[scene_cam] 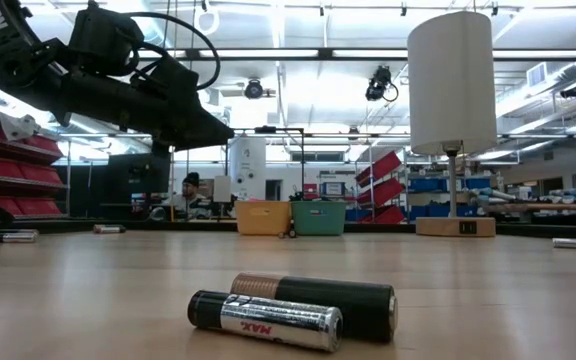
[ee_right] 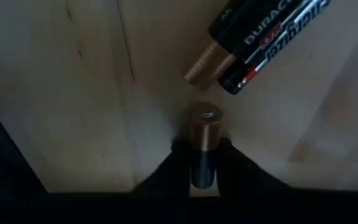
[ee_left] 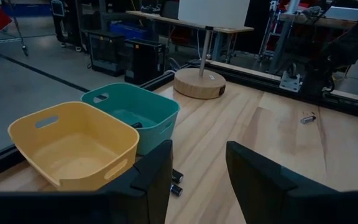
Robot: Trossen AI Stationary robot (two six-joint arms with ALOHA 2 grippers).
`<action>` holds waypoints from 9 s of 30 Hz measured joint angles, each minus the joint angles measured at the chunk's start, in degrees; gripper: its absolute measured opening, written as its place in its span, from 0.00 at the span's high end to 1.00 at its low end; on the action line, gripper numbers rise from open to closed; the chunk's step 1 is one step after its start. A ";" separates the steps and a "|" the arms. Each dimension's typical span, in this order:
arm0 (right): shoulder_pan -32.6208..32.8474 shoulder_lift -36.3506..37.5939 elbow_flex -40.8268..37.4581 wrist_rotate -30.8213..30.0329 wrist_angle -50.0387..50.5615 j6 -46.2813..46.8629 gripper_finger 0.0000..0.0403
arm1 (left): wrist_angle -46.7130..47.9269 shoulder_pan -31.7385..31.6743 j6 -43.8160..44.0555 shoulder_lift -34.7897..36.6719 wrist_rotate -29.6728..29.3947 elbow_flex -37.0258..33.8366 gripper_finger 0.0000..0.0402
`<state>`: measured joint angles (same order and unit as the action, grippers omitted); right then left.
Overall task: Sort batteries
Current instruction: Put the black battery into the green bin
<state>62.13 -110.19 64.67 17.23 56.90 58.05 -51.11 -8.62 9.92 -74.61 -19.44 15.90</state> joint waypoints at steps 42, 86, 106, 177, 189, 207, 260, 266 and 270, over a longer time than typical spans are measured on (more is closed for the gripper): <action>-41.73 12.17 -0.37 -43.48 -10.29 -24.33 0.90 | 4.95 -0.35 -2.18 0.00 6.64 -0.02 0.59; -83.60 4.77 -0.29 -44.59 -62.11 -50.23 0.64 | 7.58 -0.35 -1.74 0.00 6.40 -0.04 0.59; -49.77 17.37 -0.28 -41.03 -4.74 -21.86 0.65 | 9.54 -0.37 -2.02 -0.01 6.40 -0.04 0.59; -1.12 6.38 3.42 -15.19 6.04 19.13 0.73 | 5.69 -0.28 0.91 0.00 6.45 -0.04 0.59; -4.00 6.38 -3.06 -16.57 -1.70 16.19 0.72 | 6.03 -0.28 0.93 0.00 8.66 -0.04 0.59; -10.26 6.72 -6.08 -17.17 -8.76 11.27 0.94 | 6.23 -0.26 0.89 0.00 8.70 -0.04 0.59; -86.42 2.49 -2.82 -35.53 -67.59 -51.78 0.79 | 13.20 0.11 1.23 0.00 8.17 -0.04 0.59; -84.78 3.58 -2.76 -29.18 -68.18 -53.29 0.72 | 13.29 0.11 1.04 0.00 8.15 -0.04 0.59; -81.26 3.45 -2.76 -26.86 -66.88 -60.78 0.70 | 13.37 0.11 1.04 0.00 8.15 -0.04 0.59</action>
<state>-19.13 -106.74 61.91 -9.63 -9.98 -2.73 -37.74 -8.51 10.96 -74.61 -11.29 15.86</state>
